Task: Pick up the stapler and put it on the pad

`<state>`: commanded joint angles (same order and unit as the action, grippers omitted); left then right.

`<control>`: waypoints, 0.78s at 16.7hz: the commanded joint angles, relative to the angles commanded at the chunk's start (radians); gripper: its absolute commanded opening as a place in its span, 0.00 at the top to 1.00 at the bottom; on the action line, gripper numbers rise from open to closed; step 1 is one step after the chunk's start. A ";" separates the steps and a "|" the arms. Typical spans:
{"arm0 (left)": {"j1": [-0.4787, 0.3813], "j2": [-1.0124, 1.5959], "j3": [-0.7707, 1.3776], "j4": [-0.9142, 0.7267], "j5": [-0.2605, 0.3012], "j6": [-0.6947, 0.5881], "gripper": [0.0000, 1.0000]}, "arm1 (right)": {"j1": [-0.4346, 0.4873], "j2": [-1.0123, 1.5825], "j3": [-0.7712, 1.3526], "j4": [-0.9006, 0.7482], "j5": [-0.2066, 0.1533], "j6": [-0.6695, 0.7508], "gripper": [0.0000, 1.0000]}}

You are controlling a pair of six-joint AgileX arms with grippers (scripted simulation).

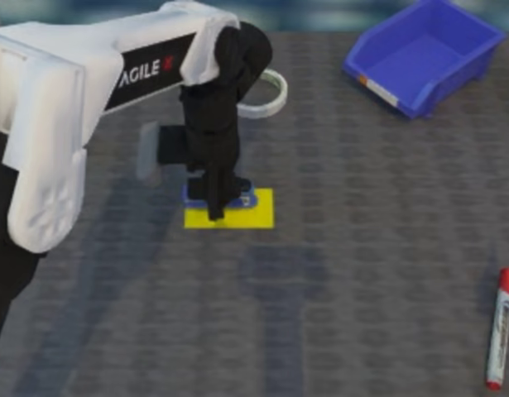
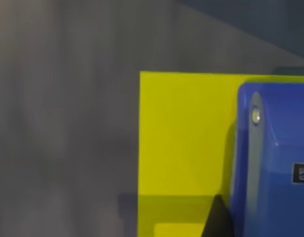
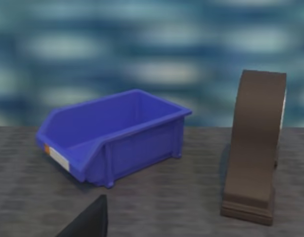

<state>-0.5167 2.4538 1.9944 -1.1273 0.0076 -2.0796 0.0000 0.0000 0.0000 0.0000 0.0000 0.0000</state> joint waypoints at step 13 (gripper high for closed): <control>0.000 0.000 0.000 0.000 0.000 0.000 0.10 | 0.000 0.000 0.000 0.000 0.000 0.000 0.00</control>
<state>-0.5167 2.4538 1.9944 -1.1273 0.0076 -2.0796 0.0000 0.0000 0.0000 0.0000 0.0000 0.0000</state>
